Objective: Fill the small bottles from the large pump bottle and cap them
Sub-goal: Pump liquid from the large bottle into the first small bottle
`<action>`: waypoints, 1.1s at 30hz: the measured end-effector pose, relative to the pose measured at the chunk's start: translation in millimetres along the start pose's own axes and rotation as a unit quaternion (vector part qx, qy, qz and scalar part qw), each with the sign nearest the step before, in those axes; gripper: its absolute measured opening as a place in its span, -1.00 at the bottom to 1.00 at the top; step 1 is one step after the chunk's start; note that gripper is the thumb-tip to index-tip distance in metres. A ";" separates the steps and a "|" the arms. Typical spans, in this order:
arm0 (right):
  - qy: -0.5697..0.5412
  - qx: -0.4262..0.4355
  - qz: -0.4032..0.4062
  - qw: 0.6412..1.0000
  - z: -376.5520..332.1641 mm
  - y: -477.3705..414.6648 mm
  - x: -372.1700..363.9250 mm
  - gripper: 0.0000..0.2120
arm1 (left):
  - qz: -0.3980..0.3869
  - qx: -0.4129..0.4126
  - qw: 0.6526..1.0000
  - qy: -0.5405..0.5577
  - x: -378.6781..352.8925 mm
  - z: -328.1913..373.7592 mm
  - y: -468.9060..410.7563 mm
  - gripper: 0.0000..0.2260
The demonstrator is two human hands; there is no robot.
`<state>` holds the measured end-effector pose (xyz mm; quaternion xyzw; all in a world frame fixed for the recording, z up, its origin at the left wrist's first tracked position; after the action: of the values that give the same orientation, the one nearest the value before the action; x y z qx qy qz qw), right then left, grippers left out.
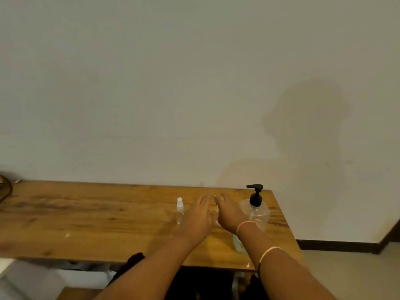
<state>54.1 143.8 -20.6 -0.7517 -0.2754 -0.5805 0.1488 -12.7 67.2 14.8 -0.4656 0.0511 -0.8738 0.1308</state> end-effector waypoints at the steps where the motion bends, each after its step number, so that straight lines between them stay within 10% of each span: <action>1: 0.007 -0.007 -0.001 1.000 2.2 -5.4 -3.0 -0.35 | -0.009 0.007 1.000 -0.003 -6.0 -5.5 -4.3 -0.59; 10: 0.013 -0.059 -0.006 0.998 19.6 -46.4 -29.3 -0.23 | 0.000 0.069 0.995 0.076 -59.1 -56.7 -31.0 -0.59; 24: 0.023 -0.070 0.044 0.996 13.3 -46.9 -15.1 -0.66 | -0.055 0.096 0.978 0.176 -112.0 -71.8 -46.8 -0.44; 33: -0.150 -0.025 0.167 0.974 10.7 -28.4 27.5 -0.69 | 0.116 0.076 0.947 0.289 -72.4 -57.1 -52.6 -0.64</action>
<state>50.7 179.1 -0.1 -0.8691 -0.1509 -0.4347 0.1815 -30.9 135.9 -64.1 -0.1726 0.0738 -0.9509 0.2461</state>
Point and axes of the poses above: each hand's wrist, its own y-axis away from the middle knuckle, its own x-axis out of the back of the hand, z = x × y, the point moved 7 cm from there along -y, towards the middle knuckle, and after that the axes turned 5 degrees about y, right-handed, at the moved point
